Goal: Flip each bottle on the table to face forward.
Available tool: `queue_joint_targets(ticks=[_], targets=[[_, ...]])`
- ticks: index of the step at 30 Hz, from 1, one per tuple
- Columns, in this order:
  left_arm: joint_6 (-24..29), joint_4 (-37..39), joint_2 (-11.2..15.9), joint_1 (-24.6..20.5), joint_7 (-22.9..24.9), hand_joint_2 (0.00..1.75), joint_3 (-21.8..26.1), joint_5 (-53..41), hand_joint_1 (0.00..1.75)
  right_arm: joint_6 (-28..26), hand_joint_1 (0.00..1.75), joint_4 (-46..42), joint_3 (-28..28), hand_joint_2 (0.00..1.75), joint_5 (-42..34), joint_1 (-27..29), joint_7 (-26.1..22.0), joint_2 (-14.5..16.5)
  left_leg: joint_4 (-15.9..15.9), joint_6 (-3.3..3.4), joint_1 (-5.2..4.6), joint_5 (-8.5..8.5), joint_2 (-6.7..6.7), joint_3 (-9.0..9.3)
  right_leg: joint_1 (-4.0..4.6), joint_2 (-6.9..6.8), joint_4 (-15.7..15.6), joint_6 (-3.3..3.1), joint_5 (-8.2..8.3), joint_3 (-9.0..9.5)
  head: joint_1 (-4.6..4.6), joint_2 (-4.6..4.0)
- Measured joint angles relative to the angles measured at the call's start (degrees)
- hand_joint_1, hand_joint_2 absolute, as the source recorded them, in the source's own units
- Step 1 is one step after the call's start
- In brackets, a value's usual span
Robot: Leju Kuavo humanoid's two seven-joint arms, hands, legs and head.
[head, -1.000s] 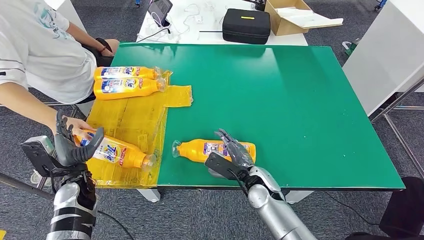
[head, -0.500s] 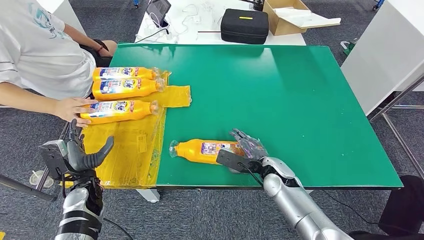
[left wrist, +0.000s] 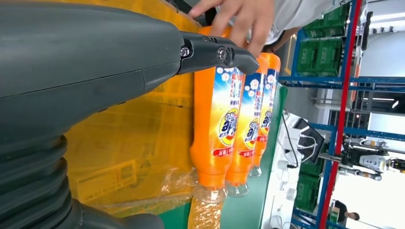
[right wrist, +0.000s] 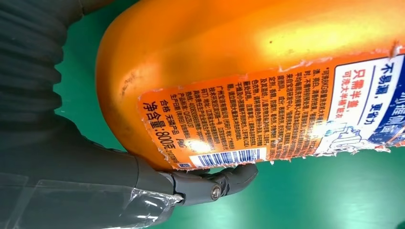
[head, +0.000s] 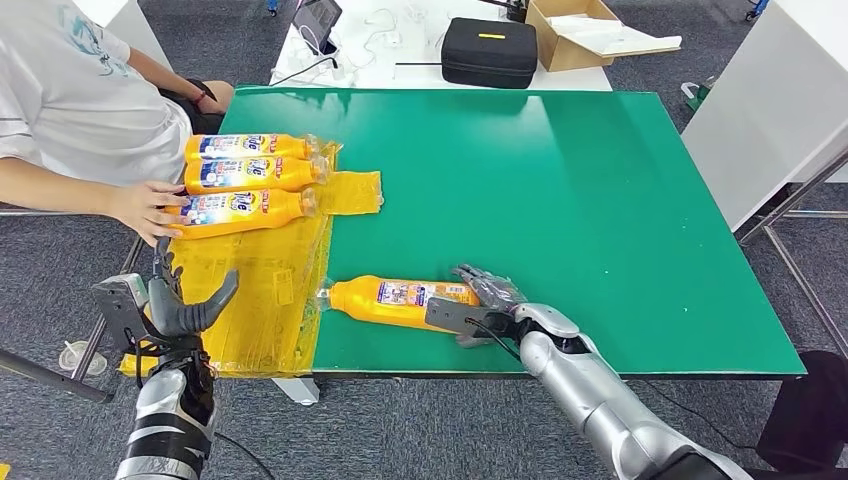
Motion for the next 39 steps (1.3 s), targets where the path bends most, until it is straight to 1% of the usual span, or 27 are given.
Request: queue_joint_targets(ticks=[1, 3, 5, 8, 11, 14, 19, 22, 26, 27, 29, 31, 33, 39], targets=[[-0.11, 0.26, -0.05, -0.22, 0.0, 1.75, -0.01, 0.08, 0.0, -0.02, 0.07, 0.79, 0.32, 1.75, -0.27, -0.48, -0.29, 0.39, 0.0, 0.0, 0.0, 0.0, 0.0, 0.0, 0.0, 0.0, 0.0, 0.0, 0.0, 0.0, -0.01, 0.01], [-0.29, 0.86, -0.1, -0.7, 0.0, 1.75, -0.04, 0.37, 0.0, -0.27, 0.09, 2.55, 0.98, 1.75, -1.15, -1.43, -1.22, 1.26, 0.0, -0.01, 0.01, 0.01, 0.0, 0.0, 0.02, 0.0, 0.0, 0.0, 0.0, 0.0, -0.01, 0.01], [-0.39, 1.37, -0.14, -1.1, 0.0, 1.75, -0.1, 0.73, 0.0, -0.89, 0.01, 3.88, 1.46, 1.75, -2.08, -2.02, -2.15, 2.02, 0.0, -0.01, 0.02, 0.01, 0.0, 0.0, 0.03, 0.0, 0.0, 0.0, 0.0, 0.0, 0.0, 0.01], [-0.45, 1.79, -0.16, -1.36, -0.01, 1.75, -0.18, 1.0, 0.0, -2.01, 0.0, 4.75, 1.93, 1.75, -3.01, -2.2, -3.08, 2.74, 0.0, -0.01, 0.02, 0.01, 0.0, -0.01, 0.03, 0.0, 0.0, 0.0, -0.01, 0.0, 0.0, 0.0], [-0.66, 1.9, -0.15, -1.35, -0.01, 1.75, -0.21, 1.17, 0.0, -2.39, 0.0, 4.7, 2.17, 1.75, -4.01, -2.17, -4.06, 2.73, 0.0, 0.0, 0.01, 0.01, -0.01, -0.04, 0.02, -0.01, 0.0, 0.0, -0.01, -0.02, 0.0, 0.0], [-0.98, 2.08, -0.14, -1.32, 0.0, 1.75, -0.21, 1.6, 0.0, -1.54, 0.0, 3.6, 2.31, 1.75, -5.52, -2.18, -4.93, 1.71, 0.0, 0.0, 0.0, 0.0, -0.03, -0.06, 0.0, -0.01, 0.0, 0.0, -0.01, -0.03, 0.0, 0.0], [-2.66, 2.41, -0.1, -1.17, 0.23, 1.75, -0.2, 2.32, 0.0, 1.37, 0.0, 0.92, 2.42, 1.75, -7.45, -2.3, -5.83, -1.25, 0.01, 0.0, 0.0, 0.01, -0.05, -0.08, 0.0, -0.02, 0.0, 0.01, 0.0, -0.02, 0.0, 0.0], [-3.64, 2.6, -0.07, -0.87, 0.24, 1.75, -0.2, 2.64, 0.0, 4.1, 0.0, -2.2, 2.43, 1.75, -10.08, -2.57, -6.62, -4.71, 0.03, 0.01, -0.01, 0.01, -0.08, -0.08, -0.01, -0.03, 0.0, 0.01, 0.0, -0.02, -0.02, 0.0], [-4.48, 2.63, 0.16, -0.37, 0.25, 1.75, -0.2, 3.11, 0.0, 7.58, 0.0, -7.59, 2.11, 1.75, -14.53, -3.06, -7.02, -10.61, 0.04, 0.02, -0.01, 0.02, -0.22, -0.15, -0.02, -0.05, 0.0, 0.01, 0.0, -0.02, -0.01, 0.0], [-4.55, 2.65, 0.24, -0.33, 0.27, 1.75, -0.2, 3.16, 0.0, 8.23, 0.0, -8.45, 2.01, 1.75, -15.17, -3.26, -6.95, -11.54, 0.03, 0.03, -0.01, 0.01, -0.22, -0.16, -0.02, -0.04, 0.0, 0.02, 0.0, -0.02, -0.01, 0.0], [-4.54, 2.8, 0.35, -0.43, 0.28, 1.75, -0.22, 3.14, 0.0, 9.21, 0.0, -9.16, 2.06, 1.75, -15.62, -4.04, -6.69, -12.45, 0.03, 0.03, -0.01, 0.01, -0.12, -0.16, -0.02, -0.01, 0.0, 0.02, 0.01, -0.04, -0.01, 0.0], [-4.5, 3.18, 0.39, -0.74, 0.29, 1.75, -0.42, 2.99, 0.0, 9.89, 0.0, -8.58, 2.79, 1.75, -15.53, -5.54, -6.6, -12.14, 0.03, 0.03, 0.0, 0.01, -0.02, -0.14, 0.0, 0.02, 0.0, 0.01, 0.02, -0.06, -0.03, 0.0], [-4.46, 3.82, 0.38, -1.29, 0.36, 1.75, -0.69, 2.89, 0.0, 10.28, 0.0, -6.47, 4.3, 1.75, -15.4, -7.88, -6.83, -10.78, 0.03, 0.0, 0.04, 0.04, 0.0, -0.12, 0.04, 0.02, 0.01, 0.0, 0.03, -0.07, -0.03, 0.0], [-3.93, 6.3, 0.23, -3.11, 0.62, 1.75, -1.78, 2.8, 0.0, 11.01, 0.0, 3.54, 9.91, 1.75, -16.65, -15.48, -7.41, -3.32, 0.02, -0.09, 0.11, 0.12, 0.03, -0.1, 0.11, 0.02, 0.04, -0.01, 0.04, -0.07, -0.02, 0.0]])
